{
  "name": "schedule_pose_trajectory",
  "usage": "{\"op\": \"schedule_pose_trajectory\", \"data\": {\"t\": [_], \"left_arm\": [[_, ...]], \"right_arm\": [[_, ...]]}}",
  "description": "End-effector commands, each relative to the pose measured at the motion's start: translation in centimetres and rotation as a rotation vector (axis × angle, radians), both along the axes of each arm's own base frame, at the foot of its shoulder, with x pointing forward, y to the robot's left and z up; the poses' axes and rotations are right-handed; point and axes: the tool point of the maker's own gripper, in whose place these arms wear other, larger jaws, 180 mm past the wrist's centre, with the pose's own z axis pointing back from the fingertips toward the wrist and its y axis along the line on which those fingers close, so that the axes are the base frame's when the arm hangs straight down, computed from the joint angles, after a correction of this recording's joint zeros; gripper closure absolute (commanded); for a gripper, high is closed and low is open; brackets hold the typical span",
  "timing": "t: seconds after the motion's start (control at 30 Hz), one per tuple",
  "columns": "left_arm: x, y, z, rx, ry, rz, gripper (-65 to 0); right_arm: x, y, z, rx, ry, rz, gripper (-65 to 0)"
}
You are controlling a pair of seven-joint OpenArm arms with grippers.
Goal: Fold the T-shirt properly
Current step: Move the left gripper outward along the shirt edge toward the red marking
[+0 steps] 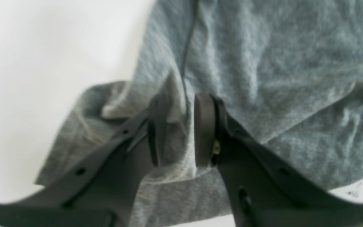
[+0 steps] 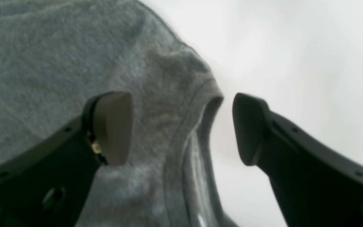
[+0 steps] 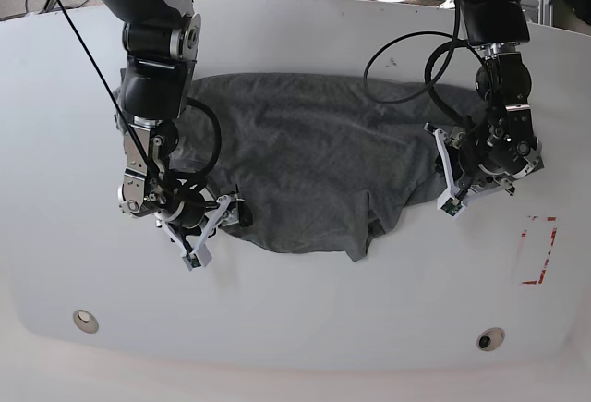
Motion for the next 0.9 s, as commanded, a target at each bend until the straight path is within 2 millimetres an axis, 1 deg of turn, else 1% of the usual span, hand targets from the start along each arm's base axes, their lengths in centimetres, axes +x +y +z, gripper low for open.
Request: {"op": "schedule_pose_trajectory", "data": {"t": [0.0, 0.1, 0.3, 0.47, 0.67, 0.8, 0.87], "left_arm": [[1.4, 0.4, 2.2, 0.013, -0.069, -0.008, -13.9], [1.7, 0.8, 2.9, 0.026, -0.089, -0.007, -13.9], [1.8, 1.5, 3.2, 0.04, -0.094, -0.004, -13.9], [1.9, 3.0, 3.6, 0.045, -0.105, 0.036, -13.9], [2.2, 4.9, 4.6, 0.035, -0.133, 0.102, -13.9], [2.6, 6.2, 5.3, 0.034, -0.152, 0.145, -13.9], [2.7, 7.1, 5.7, 0.039, -0.162, 0.162, -13.9]], "right_arm": [[2.6, 0.1, 2.7, 0.042, -0.091, -0.017, -46.8], [3.1, 0.4, 2.5, 0.07, -0.093, -0.028, -46.8], [3.7, 0.8, 1.7, 0.112, -0.071, -0.041, -46.8], [3.6, 0.9, 1.1, 0.134, -0.069, -0.053, -46.8], [3.0, 1.7, 0.0, 0.15, -0.038, -0.047, -46.8], [2.6, 3.7, -0.2, 0.161, -0.03, -0.012, -46.8], [2.3, 4.1, -0.5, 0.148, -0.025, 0.008, -46.8]]}}
